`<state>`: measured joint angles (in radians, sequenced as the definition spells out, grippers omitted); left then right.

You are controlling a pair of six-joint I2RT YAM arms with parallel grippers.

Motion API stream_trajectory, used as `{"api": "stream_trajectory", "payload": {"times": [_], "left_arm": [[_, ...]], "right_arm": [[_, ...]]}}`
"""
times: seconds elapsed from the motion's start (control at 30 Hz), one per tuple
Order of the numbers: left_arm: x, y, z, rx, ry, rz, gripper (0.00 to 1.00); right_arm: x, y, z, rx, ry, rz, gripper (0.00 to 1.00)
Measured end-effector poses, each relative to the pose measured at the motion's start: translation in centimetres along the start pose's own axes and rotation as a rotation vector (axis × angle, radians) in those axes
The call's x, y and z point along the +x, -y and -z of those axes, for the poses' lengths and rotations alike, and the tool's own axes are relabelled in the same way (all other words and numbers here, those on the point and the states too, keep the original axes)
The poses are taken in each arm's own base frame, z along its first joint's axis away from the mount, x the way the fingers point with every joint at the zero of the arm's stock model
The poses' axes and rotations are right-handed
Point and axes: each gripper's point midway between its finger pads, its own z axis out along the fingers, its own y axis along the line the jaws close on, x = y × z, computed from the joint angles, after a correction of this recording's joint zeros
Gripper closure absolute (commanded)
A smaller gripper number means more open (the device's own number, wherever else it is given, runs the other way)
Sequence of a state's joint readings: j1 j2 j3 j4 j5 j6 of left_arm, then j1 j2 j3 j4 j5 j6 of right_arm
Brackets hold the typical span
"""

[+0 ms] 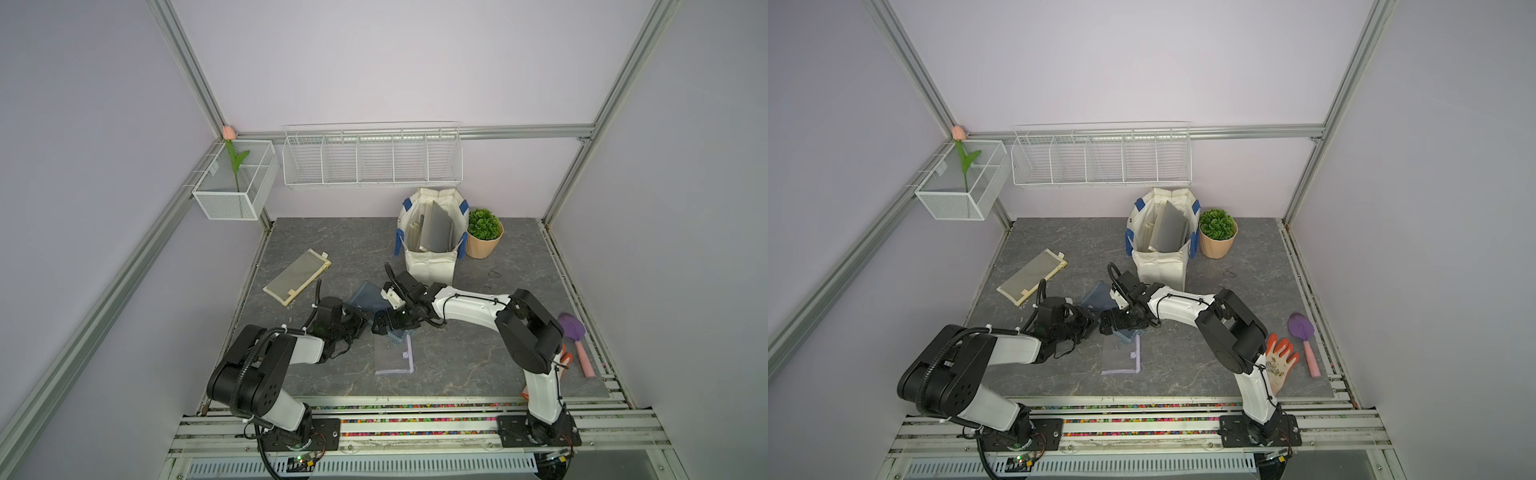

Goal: Put the pencil pouch into the canvas bag
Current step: Pick up the pencil pouch, then place the pencil pouch in the canvas bag.

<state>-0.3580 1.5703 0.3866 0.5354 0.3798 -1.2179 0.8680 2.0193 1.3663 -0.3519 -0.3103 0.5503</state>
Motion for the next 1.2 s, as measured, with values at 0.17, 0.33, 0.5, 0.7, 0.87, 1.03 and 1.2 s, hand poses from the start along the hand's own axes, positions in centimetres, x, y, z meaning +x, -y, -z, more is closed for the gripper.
{"api": "stream_trajectory", "payload": {"times": [0.17, 0.33, 0.5, 0.7, 0.87, 1.03, 1.2], "left_arm": [[-0.4, -0.5, -0.9, -0.004, 0.002, 0.005, 1.0], [-0.2, -0.1, -0.9, 0.009, -0.009, -0.013, 1.0], [-0.3, 3.0, 0.9, 0.035, -0.009, -0.106, 1.0], [-1.7, 13.0, 6.3, 0.146, 0.068, -0.371, 1.0], [-1.4, 17.1, 10.2, 0.14, 0.076, -0.5, 1.0], [-1.5, 21.1, 13.4, 0.124, 0.082, -0.586, 1.0], [-2.1, 28.9, 16.5, 0.173, 0.135, -0.705, 1.0]], "right_arm": [[0.2, -0.4, 0.0, -0.018, -0.003, 0.007, 0.0], [1.1, -0.3, 0.9, -0.001, -0.025, 0.005, 0.01], [1.2, -1.5, 5.1, -0.001, 0.013, 0.017, 0.03], [-1.4, -3.2, 14.3, -0.056, 0.2, 0.023, 0.04], [-3.1, -1.5, 20.1, -0.047, 0.319, -0.031, 0.04], [-4.5, -0.3, 24.4, -0.019, 0.39, -0.063, 0.05], [-5.9, 2.1, 29.4, 0.024, 0.489, -0.098, 0.05]]}}
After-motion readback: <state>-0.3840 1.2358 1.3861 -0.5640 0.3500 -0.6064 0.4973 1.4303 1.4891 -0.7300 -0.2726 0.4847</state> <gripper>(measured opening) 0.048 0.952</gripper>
